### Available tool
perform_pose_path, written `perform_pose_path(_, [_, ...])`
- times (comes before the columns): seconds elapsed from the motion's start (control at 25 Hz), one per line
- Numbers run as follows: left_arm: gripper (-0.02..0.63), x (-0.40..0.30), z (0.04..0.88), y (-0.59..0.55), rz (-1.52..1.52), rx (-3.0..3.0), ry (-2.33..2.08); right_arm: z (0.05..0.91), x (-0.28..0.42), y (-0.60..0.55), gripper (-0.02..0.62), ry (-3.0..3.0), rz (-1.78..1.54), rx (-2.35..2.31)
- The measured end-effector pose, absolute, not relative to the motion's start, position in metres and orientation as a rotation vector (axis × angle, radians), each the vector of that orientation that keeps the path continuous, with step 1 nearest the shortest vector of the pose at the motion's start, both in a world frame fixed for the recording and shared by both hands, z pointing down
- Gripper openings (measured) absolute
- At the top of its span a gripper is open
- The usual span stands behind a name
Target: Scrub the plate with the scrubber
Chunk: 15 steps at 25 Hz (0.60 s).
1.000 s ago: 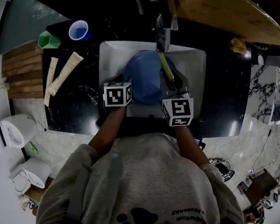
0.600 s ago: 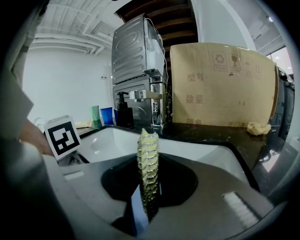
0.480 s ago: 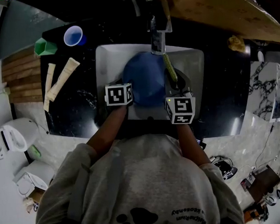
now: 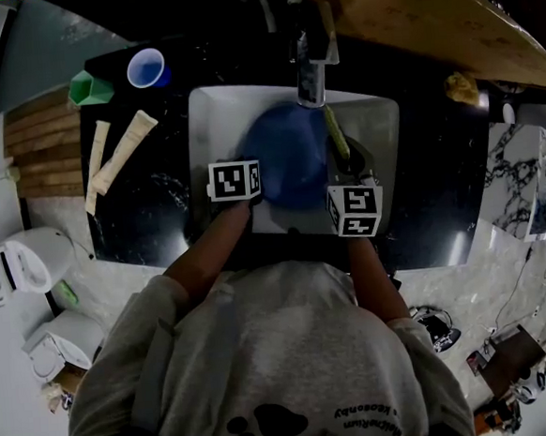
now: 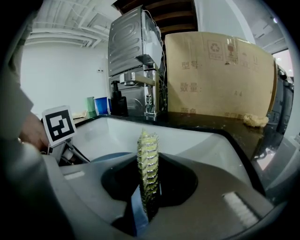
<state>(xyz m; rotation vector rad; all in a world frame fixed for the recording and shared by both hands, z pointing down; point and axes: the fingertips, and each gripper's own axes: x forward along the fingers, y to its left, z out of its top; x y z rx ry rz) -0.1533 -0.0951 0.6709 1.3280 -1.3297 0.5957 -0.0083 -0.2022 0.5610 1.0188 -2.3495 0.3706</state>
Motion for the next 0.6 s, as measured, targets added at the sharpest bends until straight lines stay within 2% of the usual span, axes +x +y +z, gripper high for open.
perform_pose_path(0.6, [0.014, -0.147, 0.630, -0.125, 0.355, 1.489, -1.416, 0.547, -0.004, -0.200, 0.067, -2.366, 0.341, 1.031])
